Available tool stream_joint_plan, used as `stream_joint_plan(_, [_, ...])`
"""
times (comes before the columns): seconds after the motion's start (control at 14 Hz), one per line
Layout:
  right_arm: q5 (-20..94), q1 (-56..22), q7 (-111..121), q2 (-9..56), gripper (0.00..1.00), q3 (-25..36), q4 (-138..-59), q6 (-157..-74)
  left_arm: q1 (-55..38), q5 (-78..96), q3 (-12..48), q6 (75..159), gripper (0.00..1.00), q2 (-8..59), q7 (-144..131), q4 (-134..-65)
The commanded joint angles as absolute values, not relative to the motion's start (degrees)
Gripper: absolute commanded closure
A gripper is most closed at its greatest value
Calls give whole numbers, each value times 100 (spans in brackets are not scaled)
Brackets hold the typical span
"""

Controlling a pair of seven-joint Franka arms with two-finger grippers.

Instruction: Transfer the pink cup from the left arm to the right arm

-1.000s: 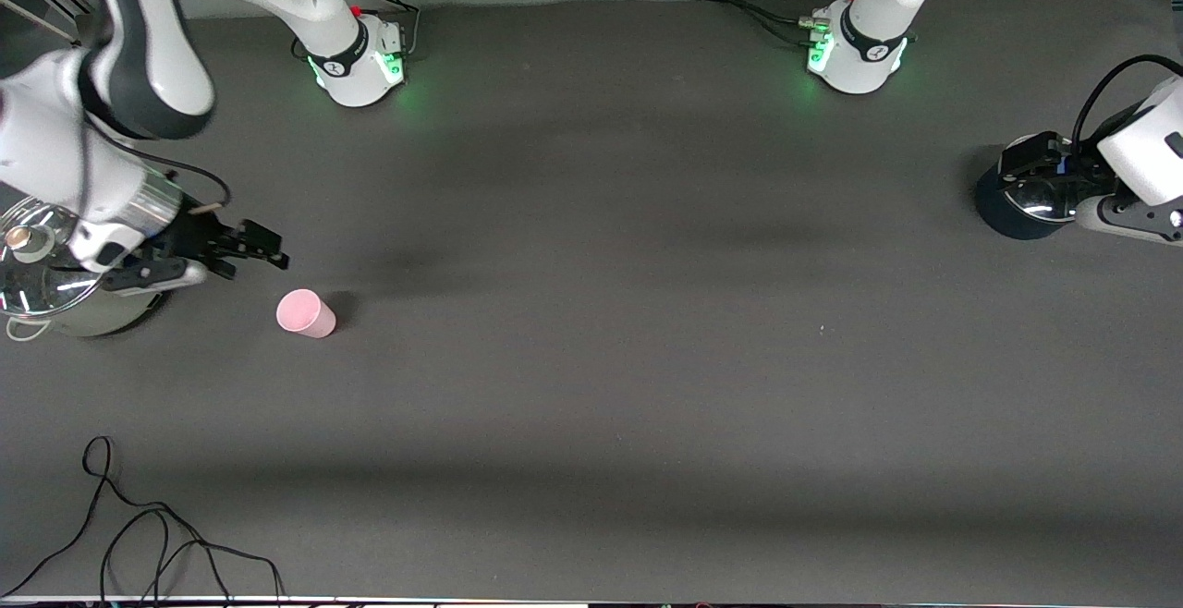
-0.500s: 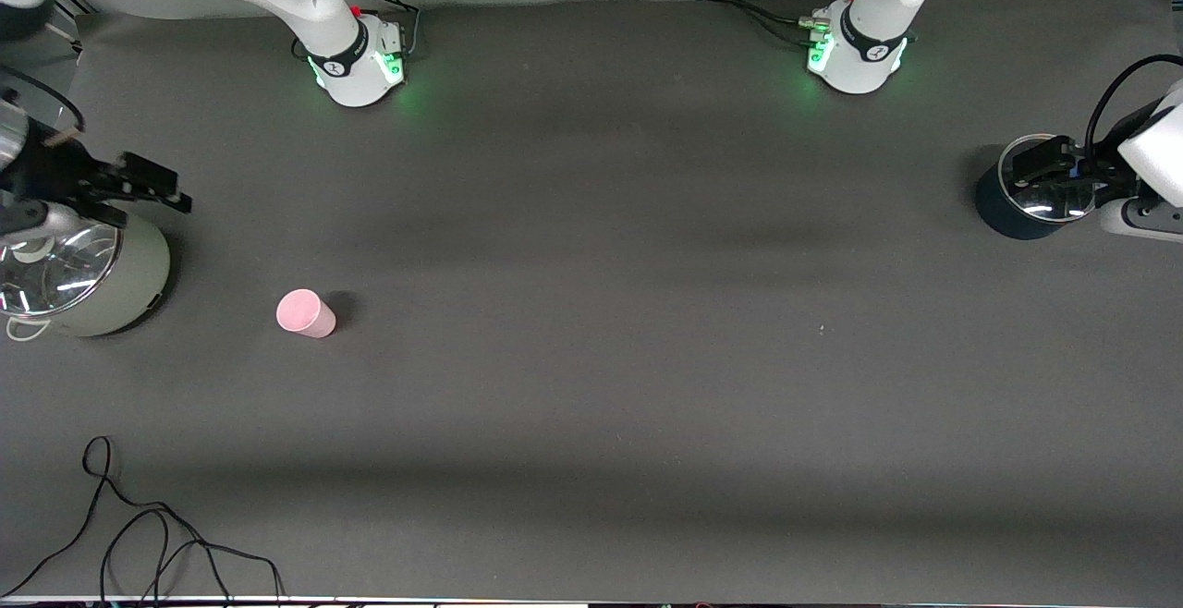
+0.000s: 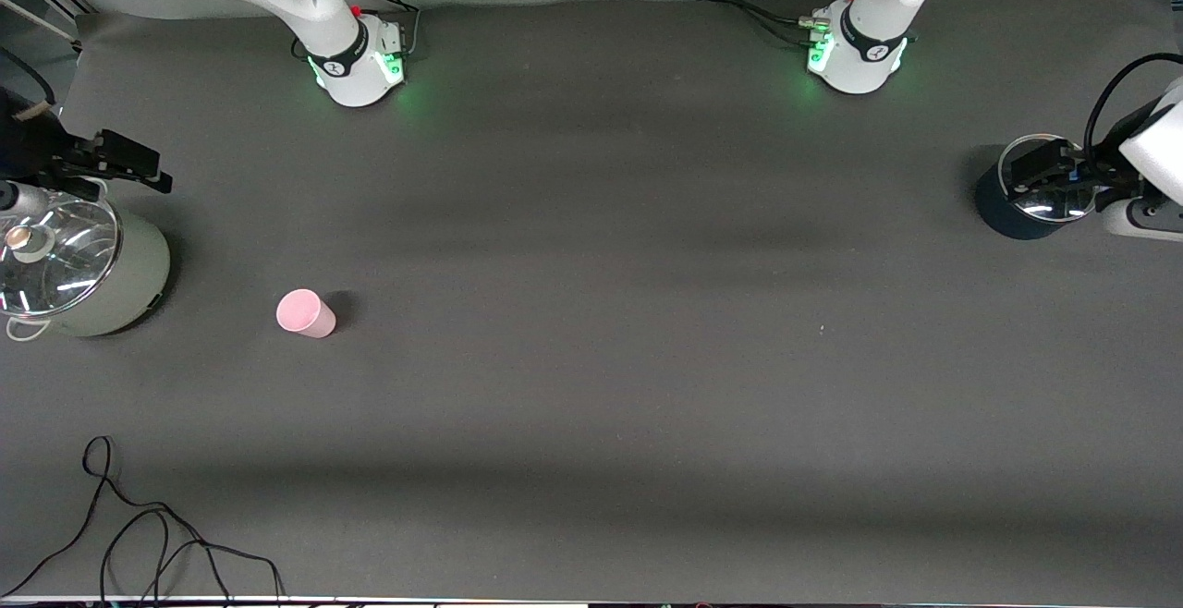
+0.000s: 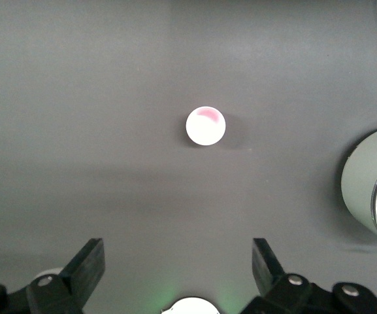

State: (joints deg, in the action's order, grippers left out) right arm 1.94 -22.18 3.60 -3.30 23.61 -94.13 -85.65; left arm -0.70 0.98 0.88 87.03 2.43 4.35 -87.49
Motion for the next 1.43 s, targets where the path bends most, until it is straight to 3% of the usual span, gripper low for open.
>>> stream_joint_plan(0.0, [70, -2268, 229, -211, 0, 2347, -9211, -8438, -70, 62, 114, 8956, 1, 44, 150, -9009])
stream_joint_plan(0.36, [27, -2312, 246, -237, 0, 2295, -9290, -8306, -97, 167, 123, 8790, 0, 53, -621, -8939])
stream_joint_plan(0.79, [-394, -669, 255, -185, 0, 161, -9168, -8340, -97, 35, 141, 8850, 0, 114, -151, -8938])
stream_joint_plan(1.0, [-369, -694, 229, 131, 0, 149, -8738, -8411, -88, 18, 141, 8859, 0, 114, -105, -8938])
stream_joint_plan(1.36, [-150, -633, 211, 35, 0, 123, -8675, -8701, -106, -202, 149, 8851, 0, 114, -61, -8938])
